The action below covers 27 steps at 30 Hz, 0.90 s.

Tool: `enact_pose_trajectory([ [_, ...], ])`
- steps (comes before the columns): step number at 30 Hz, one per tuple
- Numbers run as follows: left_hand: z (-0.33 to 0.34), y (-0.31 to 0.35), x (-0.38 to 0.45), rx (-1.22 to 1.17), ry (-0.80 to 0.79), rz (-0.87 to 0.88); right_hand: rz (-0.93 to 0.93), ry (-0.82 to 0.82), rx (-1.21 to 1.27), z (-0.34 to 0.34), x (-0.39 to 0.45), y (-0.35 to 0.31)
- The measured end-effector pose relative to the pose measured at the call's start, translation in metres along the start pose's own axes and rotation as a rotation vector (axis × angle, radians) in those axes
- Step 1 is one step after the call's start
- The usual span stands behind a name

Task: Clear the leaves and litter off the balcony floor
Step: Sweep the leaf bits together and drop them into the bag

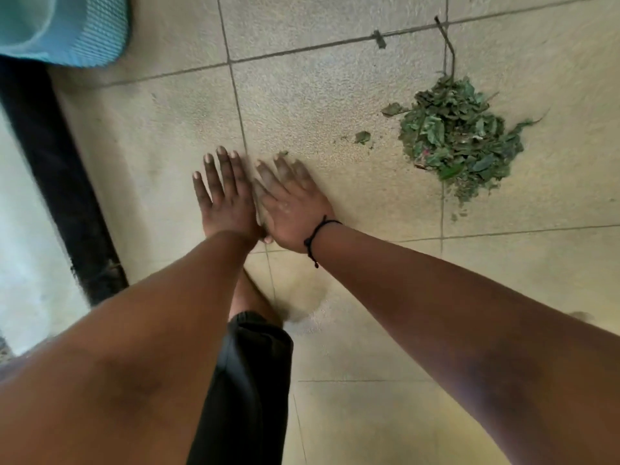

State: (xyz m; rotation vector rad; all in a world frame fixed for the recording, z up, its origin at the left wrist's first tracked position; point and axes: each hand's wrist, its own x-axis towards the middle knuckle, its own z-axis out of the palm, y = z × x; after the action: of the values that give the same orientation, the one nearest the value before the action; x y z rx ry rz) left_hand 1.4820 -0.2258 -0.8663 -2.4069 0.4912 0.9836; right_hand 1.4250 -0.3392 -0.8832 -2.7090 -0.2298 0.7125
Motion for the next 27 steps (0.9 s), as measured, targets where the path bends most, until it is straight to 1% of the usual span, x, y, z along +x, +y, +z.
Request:
enact_pose_trajectory([
  [2,0.003,-0.003,-0.001,0.019,-0.001,-0.019,0.033,-0.006,-0.114,0.006,0.02,0.009],
  [4,0.001,-0.007,0.0,0.043,0.027,0.009,0.101,0.007,-0.224,0.004,0.026,0.03],
  [5,0.0,-0.008,-0.001,0.061,0.046,0.04,0.164,-0.002,-0.243,0.001,0.02,0.043],
  [9,-0.007,0.001,-0.009,0.186,0.12,0.186,0.491,-0.044,-0.183,-0.008,-0.025,0.1],
  [11,-0.014,0.021,-0.021,0.129,0.114,0.252,0.597,-0.109,-0.213,-0.018,-0.055,0.123],
  [13,-0.029,0.052,-0.038,-0.042,0.06,0.282,0.604,-0.141,-0.194,-0.026,-0.089,0.132],
  [16,-0.054,0.098,-0.074,-0.354,-0.015,0.255,0.439,-0.053,-0.076,-0.037,-0.15,0.13],
  [17,-0.061,0.11,-0.089,-0.425,-0.044,0.252,0.404,-0.038,-0.041,-0.038,-0.175,0.126],
  [19,-0.079,0.13,-0.122,-0.508,-0.098,0.283,0.398,-0.042,0.024,-0.041,-0.229,0.121],
  [21,-0.099,0.143,-0.158,-0.523,-0.133,0.344,0.439,-0.062,0.103,-0.048,-0.282,0.117],
  [23,-0.122,0.152,-0.189,-0.476,-0.151,0.411,0.483,-0.097,0.16,-0.061,-0.325,0.121],
  [27,-0.162,0.165,-0.22,-0.339,-0.059,0.542,0.582,-0.176,0.207,-0.079,-0.371,0.136],
])
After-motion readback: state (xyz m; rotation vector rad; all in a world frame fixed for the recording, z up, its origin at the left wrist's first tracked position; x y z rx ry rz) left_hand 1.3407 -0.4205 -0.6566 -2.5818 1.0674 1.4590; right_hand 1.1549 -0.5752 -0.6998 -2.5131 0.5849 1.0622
